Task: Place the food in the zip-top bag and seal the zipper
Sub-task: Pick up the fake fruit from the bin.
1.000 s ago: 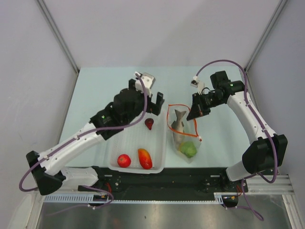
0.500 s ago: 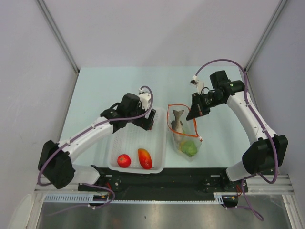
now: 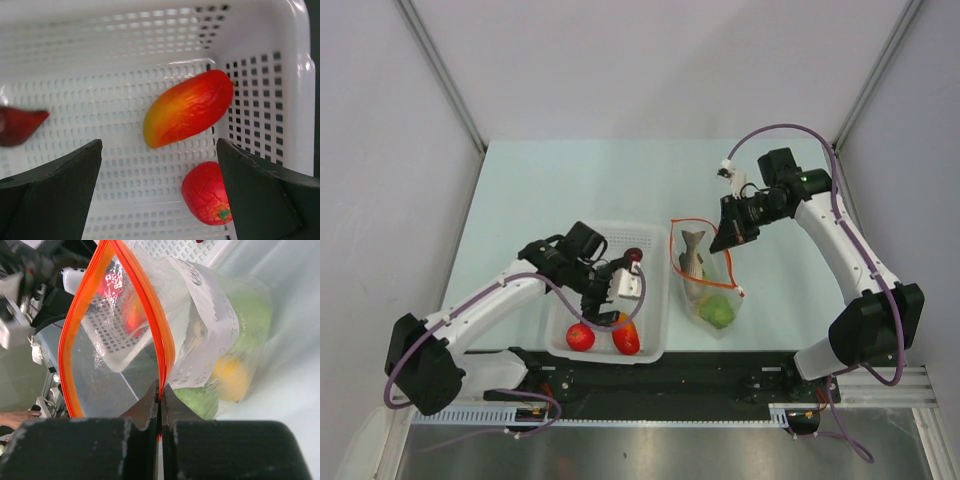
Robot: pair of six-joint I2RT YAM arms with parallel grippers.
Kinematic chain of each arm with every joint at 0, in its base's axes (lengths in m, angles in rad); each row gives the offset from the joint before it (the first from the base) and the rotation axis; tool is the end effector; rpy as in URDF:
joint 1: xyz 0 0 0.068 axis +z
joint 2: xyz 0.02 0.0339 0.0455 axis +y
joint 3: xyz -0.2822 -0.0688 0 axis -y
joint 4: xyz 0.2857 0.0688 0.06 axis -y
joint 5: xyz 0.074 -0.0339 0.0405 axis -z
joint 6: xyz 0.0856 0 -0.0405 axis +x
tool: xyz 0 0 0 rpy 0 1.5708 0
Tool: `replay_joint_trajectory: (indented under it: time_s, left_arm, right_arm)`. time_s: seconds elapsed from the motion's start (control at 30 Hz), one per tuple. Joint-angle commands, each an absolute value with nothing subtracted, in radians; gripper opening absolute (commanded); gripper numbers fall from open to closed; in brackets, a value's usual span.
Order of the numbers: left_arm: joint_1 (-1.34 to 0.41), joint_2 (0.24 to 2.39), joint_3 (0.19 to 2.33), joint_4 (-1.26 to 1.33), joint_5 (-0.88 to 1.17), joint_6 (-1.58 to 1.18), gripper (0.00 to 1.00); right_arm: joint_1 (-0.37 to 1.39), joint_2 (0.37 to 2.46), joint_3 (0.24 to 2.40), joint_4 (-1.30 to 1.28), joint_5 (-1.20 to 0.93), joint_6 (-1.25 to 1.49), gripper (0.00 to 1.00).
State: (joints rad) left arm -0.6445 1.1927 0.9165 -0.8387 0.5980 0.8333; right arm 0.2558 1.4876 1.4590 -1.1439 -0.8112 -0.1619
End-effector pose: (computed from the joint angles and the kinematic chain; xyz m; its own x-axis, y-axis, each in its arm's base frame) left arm 0.1875 -0.2012 0.2256 0.0315 0.7415 -0.6702 0.9984 -0.0551 -0.0140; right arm 0.3088 0.1449 0.3240 -0.8081 -0.3261 -0.4905 -0.5842 0.5497 0.5971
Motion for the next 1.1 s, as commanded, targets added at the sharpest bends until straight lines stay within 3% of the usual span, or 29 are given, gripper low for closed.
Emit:
replay_joint_trajectory:
  time_s: [0.0, 0.17, 0.43, 0.63, 0.77, 0.83, 1.07]
  left_arm:
    - [-0.716, 1.264, 0.931, -1.021, 0.684, 1.345, 0.99]
    - [-0.804, 1.35, 0.928, -1.005, 0.601, 1.498, 0.98]
    - [-0.885, 1.436, 0.891, -0.875, 0.539, 1.509, 0.87]
    - [-0.89, 1.46, 0.874, -0.854, 0.465, 1.508, 0.7]
    - [-0.852, 1.393, 0.885, -0.919, 0.459, 1.483, 0.47]
    - [-0.797, 1.33, 0.914, -0.969, 0.475, 1.476, 0.4]
    - [-0.707, 1.259, 1.267, -1.08, 0.636, 1.333, 0.37]
  right_arm:
    - [0.275, 1.468, 1.474, -1.121, -0.816, -0.175, 0.0]
    - [0.275, 1.463, 1.471, -1.127, -0.802, -0.175, 0.0]
    - [0.275, 1.477, 1.468, -1.126, -0.795, -0.175, 0.0]
    - [0.275, 1.485, 1.47, -1.131, -0.793, -0.178, 0.0]
    - [0.275, 1.482, 1.473, -1.135, -0.788, -0.179, 0.0]
    - [0.273, 1.473, 1.468, -1.135, -0.79, -0.179, 0.0]
    - [0.279, 1.482, 1.474, -1.124, -0.799, -0.173, 0.0]
